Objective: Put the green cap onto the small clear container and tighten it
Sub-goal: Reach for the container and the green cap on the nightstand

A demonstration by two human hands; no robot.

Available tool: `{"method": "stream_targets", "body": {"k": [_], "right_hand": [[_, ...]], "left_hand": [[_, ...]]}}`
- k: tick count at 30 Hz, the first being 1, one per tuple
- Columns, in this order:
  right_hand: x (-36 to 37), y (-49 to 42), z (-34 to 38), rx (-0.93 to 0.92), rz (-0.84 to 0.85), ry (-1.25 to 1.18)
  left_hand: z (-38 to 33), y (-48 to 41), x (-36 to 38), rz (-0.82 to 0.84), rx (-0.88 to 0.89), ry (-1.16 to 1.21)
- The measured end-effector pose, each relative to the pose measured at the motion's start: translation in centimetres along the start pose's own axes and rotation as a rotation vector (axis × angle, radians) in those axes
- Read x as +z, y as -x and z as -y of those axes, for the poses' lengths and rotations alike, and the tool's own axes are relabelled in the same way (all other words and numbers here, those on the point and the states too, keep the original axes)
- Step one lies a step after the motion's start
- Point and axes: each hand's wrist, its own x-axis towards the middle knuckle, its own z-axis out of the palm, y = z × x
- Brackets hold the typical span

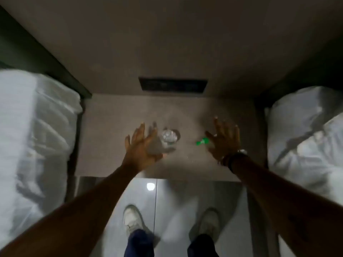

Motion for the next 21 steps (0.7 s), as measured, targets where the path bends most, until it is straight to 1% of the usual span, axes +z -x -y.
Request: {"method": "stream_targets", "body": {"k": [1, 2, 4, 6, 9, 11, 13, 14, 15, 16, 18, 21], "right_hand": [[2.4, -1.9, -0.3, 0.008, 0.017, 0.031], [4.5, -3.8, -0.6, -0.003, -0.001, 0.064], [11.4, -7.1, -1.3, -0.017, 0.061, 0.1], [20.1, -8.7, -1.6, -0.066, 0.109, 0.114], [31.2, -8.9, -1.5, -0.123, 0.155, 0.143], [38.4, -7.1, -0.7, -0.137, 0.252, 0.123], [43.8, -4.4, 0.2, -0.12, 0.311, 0.054], [45.5, -3.1, 0.9, -0.071, 0.318, -0.021], [46.5, -2.0, 1.3, 0.022, 0.287, -0.15], [47.1, -0.9, 1.7, 0.151, 0.226, -0.305], [46.4, 0.7, 2.6, 0.414, 0.073, -0.699], [42.4, 0.9, 4.1, 0.533, -0.124, -1.331]], "left_hand": [[0.6, -1.1, 2.4, 0.024, -0.03, 0.041], [1.0, -2.3, 4.7, 0.017, -0.053, 0.074], [3.1, -3.6, 11.5, 0.048, -0.116, 0.168], [5.9, -2.8, 19.4, 0.04, -0.152, 0.272], [9.6, -0.4, 29.0, 0.018, -0.158, 0.339], [11.5, 2.7, 35.1, 0.068, -0.178, 0.356], [12.7, 6.4, 39.8, 0.14, -0.176, 0.357], [13.0, 8.0, 41.6, 0.171, -0.177, 0.357], [13.3, 9.4, 43.1, 0.199, -0.168, 0.355], [13.5, 10.7, 44.4, 0.225, -0.15, 0.347], [13.5, 12.7, 45.8, 0.26, -0.133, 0.338], [13.3, 13.8, 46.8, 0.288, -0.185, 0.382]]}}
